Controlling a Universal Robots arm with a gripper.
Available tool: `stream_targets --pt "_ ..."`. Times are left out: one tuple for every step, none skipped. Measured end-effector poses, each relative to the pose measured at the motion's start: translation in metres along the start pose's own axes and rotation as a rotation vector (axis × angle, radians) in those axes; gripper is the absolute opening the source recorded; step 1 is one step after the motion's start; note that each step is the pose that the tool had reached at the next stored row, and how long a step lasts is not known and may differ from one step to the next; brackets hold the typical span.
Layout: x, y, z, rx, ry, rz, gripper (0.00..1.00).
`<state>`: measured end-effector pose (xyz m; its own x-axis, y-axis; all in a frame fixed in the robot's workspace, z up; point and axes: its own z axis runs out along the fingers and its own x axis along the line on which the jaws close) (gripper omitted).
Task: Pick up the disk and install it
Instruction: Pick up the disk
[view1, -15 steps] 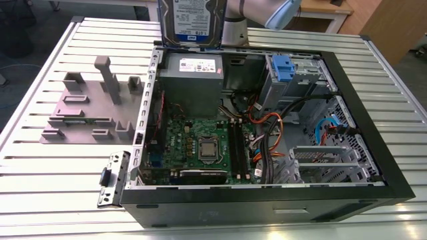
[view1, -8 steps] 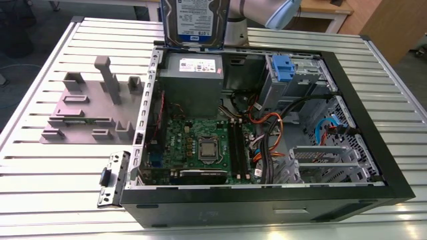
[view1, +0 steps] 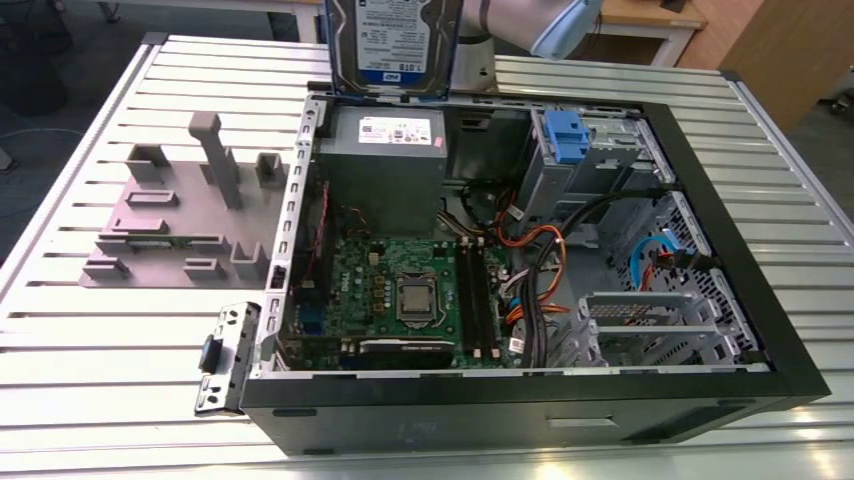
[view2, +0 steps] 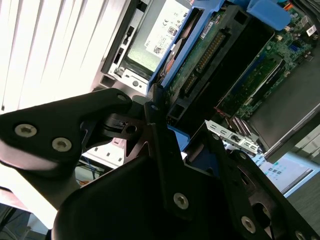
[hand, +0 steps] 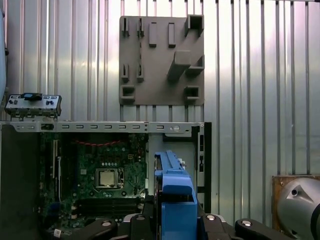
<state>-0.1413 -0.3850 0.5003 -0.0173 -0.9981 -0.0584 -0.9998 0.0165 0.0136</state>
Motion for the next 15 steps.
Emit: stream_targets --pt "0.0002 -0.0002 0.0001 0.0001 -0.0001 0.0 0.36" --pt "0.0004 -0.0005 0.0001 0.0 -0.0001 0.0 0.36" --pt "0.0005 -0.0009 0.0001 0.0 0.0 0.0 0.36" --pt "0.0007 -0.0013 0.0001 0.0 0.0 0.0 0.36" --pt "0.0009 -0.0017 0.0001 -0.0001 0.0001 0.0 0.36" --pt "0.001 -0.0021 0.0001 -0.0001 0.0001 0.0 0.36" --pt "0.0011 -0.0025 0.0003 0.0001 -0.0001 0.0 0.36" --pt "0.0012 -0.0029 0.0004 0.0002 -0.0002 0.0 0.36" --pt "0.0012 -0.0033 0.0004 0.0001 -0.0002 0.0 0.36" --pt "0.0013 -0.0036 0.0004 0.0001 -0.0001 0.0 0.36" --pt "0.0013 -0.004 0.0005 0.0 0.0 0.0 0.36" --pt "0.0013 -0.0042 0.0005 0.0 0.0 0.0 0.36" --pt "0.0014 -0.0045 0.0006 0.0001 -0.0001 0.0 0.36" --pt "0.0014 -0.0047 0.0006 0.0 0.0 0.0 0.36" --pt "0.0014 -0.005 0.0007 0.0001 0.0 0.0 0.36"
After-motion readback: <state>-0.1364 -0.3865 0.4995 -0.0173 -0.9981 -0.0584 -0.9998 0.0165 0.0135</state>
